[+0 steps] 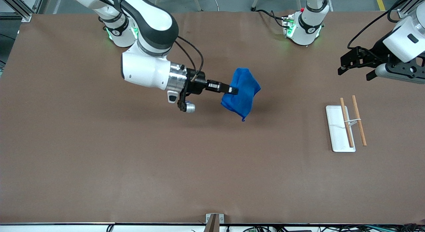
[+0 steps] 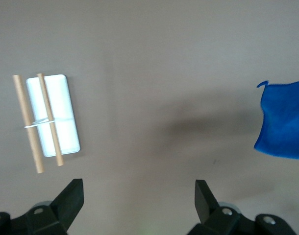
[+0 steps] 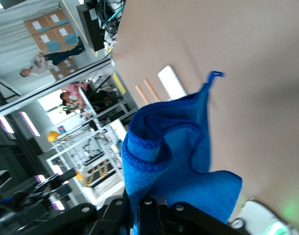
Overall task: Right arm passes towel to left arm to hang
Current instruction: 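Carry the towel to mid-table with the right gripper while the left gripper approaches, then move the left gripper to the hanging towel and close on it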
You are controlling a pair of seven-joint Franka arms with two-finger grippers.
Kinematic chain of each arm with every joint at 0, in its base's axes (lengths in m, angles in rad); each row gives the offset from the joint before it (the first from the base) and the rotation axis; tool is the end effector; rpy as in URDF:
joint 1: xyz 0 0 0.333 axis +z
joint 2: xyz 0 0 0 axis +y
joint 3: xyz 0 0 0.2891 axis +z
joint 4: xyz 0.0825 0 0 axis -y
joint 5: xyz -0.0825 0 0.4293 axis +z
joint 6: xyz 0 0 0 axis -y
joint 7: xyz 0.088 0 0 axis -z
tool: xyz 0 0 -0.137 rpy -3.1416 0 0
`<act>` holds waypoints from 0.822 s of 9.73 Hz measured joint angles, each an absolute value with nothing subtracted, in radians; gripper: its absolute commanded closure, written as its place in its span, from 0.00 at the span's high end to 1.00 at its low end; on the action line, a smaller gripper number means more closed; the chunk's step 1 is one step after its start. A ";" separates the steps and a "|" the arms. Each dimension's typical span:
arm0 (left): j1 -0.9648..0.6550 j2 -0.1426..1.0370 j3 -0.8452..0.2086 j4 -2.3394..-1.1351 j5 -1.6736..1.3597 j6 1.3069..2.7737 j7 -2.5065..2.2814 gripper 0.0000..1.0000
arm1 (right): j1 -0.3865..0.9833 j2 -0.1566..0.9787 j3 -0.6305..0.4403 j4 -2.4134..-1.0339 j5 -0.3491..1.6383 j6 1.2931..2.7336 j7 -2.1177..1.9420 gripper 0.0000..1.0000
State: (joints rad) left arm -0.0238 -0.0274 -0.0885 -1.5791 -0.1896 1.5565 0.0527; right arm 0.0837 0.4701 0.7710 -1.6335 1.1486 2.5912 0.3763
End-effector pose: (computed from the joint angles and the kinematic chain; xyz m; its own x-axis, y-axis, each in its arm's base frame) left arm 0.5841 -0.0927 0.5807 0.9860 -0.1660 0.0147 -0.1658 -0.9685 0.1855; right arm 0.5465 0.5183 0.4108 0.8555 -0.2180 -0.4697 -0.5163 -0.2889 -0.8062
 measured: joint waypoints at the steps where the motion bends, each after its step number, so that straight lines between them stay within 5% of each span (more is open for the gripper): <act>1: -0.005 -0.026 -0.088 -1.588 -0.219 1.555 0.083 1.00 | 0.083 0.470 0.785 -1.632 1.233 2.595 0.351 0.00; 5: 0.013 -0.023 -0.095 -1.672 -0.288 1.539 0.203 1.00 | 0.082 0.486 0.790 -1.639 1.733 2.481 -0.123 0.00; 8: 0.013 -0.006 -0.098 -1.740 -0.497 1.488 0.240 1.00 | 0.082 0.566 0.791 -1.650 1.766 2.417 -0.384 0.00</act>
State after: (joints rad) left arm 0.0132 -0.0063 -0.0984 -1.7399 -0.4966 1.4879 0.2404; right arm 0.0818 0.5658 0.7905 -1.6501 1.7662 2.4168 -0.3843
